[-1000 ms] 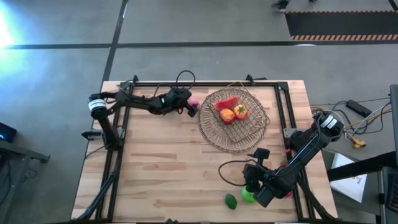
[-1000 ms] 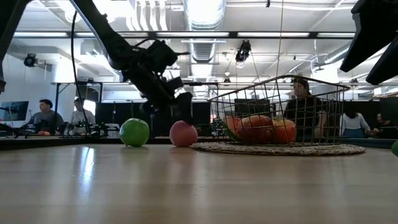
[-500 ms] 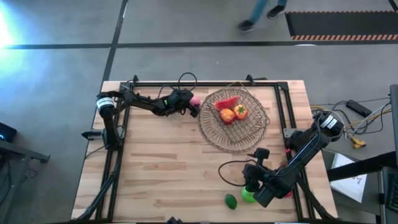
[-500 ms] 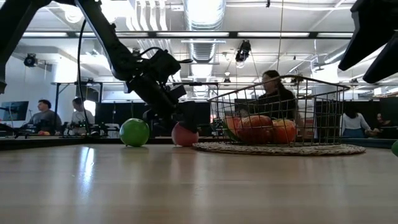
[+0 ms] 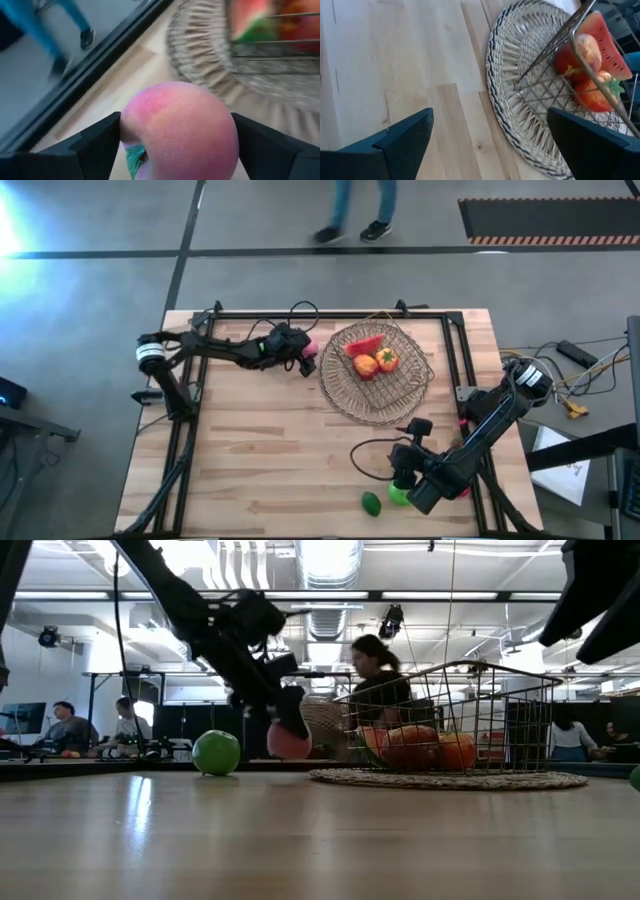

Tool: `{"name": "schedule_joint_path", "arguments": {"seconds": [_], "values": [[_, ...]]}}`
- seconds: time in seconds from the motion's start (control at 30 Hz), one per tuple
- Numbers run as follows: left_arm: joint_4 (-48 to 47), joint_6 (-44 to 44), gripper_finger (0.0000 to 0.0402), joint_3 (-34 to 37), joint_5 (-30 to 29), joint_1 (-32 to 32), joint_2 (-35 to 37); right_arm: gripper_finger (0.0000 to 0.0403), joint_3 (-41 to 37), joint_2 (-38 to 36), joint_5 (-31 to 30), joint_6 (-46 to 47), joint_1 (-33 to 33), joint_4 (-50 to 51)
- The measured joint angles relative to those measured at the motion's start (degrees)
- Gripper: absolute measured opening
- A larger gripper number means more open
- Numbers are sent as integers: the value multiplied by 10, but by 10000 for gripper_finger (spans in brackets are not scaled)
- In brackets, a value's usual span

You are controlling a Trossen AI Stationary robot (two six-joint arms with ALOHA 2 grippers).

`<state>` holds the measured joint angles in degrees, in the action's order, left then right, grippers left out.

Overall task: Build produce basket
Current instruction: Put the pink peach into the gold mesh basket

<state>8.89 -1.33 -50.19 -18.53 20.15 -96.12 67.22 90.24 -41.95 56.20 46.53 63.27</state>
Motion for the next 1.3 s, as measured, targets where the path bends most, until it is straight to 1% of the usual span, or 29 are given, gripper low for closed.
{"name": "schedule_joint_path", "arguments": {"seconds": [0.07, 0.13, 0.3, 0.4, 0.47, 0.53, 0.63, 0.73, 0.8, 0.87, 0.93, 1.07, 1.17, 1.2, 1.3], "values": [[-20, 24, 322, 4, -4, -23, 24, 381, -2, -2, -23, -18, 2, -15], [-21, 44, 323, 4, -19, -50, 45, 381, -8, -5, -48, -42, 4, -38], [-18, 108, 323, 7, -66, -134, 87, 381, -41, -18, -57, -64, 4, -91], [8, 160, 323, 7, -78, -187, 99, 381, -80, -37, -57, -64, 4, -139], [37, 197, 323, 6, -80, -221, 101, 381, -112, -55, -63, -71, 2, -189], [62, 231, 323, 6, -81, -250, 100, 381, -148, -74, -69, -97, -4, -265], [116, 272, 323, 5, -81, -286, 95, 381, -201, -103, -74, -163, -20, -408], [136, 310, 323, -4, -81, -316, 85, 381, -243, -131, -75, -231, -42, -540], [140, 335, 323, -15, -81, -332, 77, 381, -257, -155, -74, -243, -60, -575], [137, 350, 323, -23, -82, -346, 71, 381, -261, -184, -74, -235, -81, -581], [139, 357, 323, -32, -82, -357, 61, 381, -264, -212, -63, -234, -98, -579], [147, 387, 323, -53, -86, -376, 44, 381, -264, -244, -16, -271, -129, -581], [167, 416, 323, -61, -86, -387, 31, 381, -263, -246, -10, -304, -149, -591], [167, 426, 323, -62, -86, -390, 28, 381, -264, -243, 1, -320, -156, -601], [167, 448, 323, -66, -86, -396, 23, 381, -265, -232, 61, -373, -174, -648]]}}
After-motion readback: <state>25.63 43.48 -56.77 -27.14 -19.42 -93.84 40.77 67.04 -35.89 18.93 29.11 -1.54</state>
